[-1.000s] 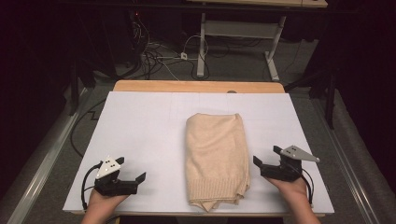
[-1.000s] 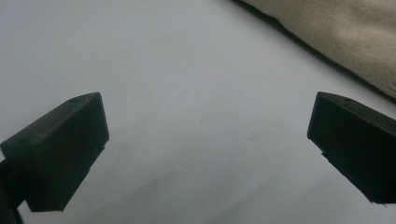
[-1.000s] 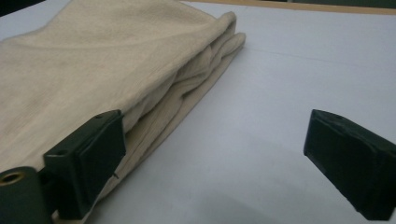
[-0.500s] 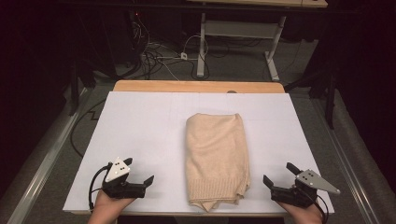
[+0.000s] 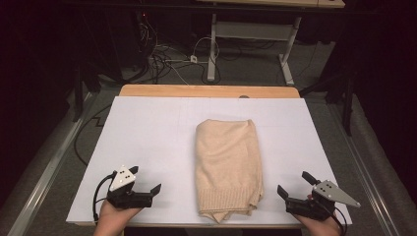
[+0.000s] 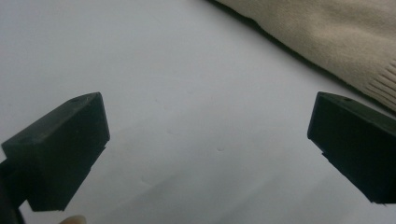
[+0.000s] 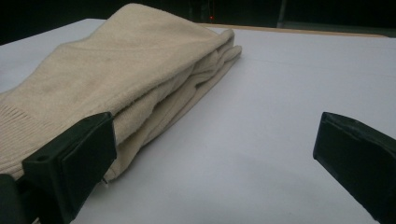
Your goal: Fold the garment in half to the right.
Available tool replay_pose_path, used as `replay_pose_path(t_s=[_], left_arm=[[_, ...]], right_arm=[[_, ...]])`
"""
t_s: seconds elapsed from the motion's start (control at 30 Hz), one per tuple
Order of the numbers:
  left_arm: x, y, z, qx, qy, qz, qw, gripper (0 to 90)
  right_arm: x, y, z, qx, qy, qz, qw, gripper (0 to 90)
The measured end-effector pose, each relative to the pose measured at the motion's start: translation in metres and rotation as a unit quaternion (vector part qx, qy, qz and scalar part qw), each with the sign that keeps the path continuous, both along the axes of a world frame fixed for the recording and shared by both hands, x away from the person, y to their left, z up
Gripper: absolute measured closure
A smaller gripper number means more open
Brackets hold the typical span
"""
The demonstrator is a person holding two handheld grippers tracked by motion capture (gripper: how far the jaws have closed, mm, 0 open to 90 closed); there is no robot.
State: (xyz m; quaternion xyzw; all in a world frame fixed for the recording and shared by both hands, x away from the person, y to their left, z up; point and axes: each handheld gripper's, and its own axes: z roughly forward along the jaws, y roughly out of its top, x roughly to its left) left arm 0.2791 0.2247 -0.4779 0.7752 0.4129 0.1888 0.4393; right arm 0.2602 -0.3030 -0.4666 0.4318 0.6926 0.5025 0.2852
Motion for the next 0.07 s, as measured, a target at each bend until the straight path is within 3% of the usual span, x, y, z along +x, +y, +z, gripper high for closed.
replay_pose_path(t_s=[0.07], left_arm=[[0.0010, -0.0007, 0.0008, -0.002, -0.002, -0.002, 1.0000, 0.0]], right_arm=[[-0.0014, -0.0006, -0.0009, -0.004, 0.000, -0.004, 1.0000, 0.1]])
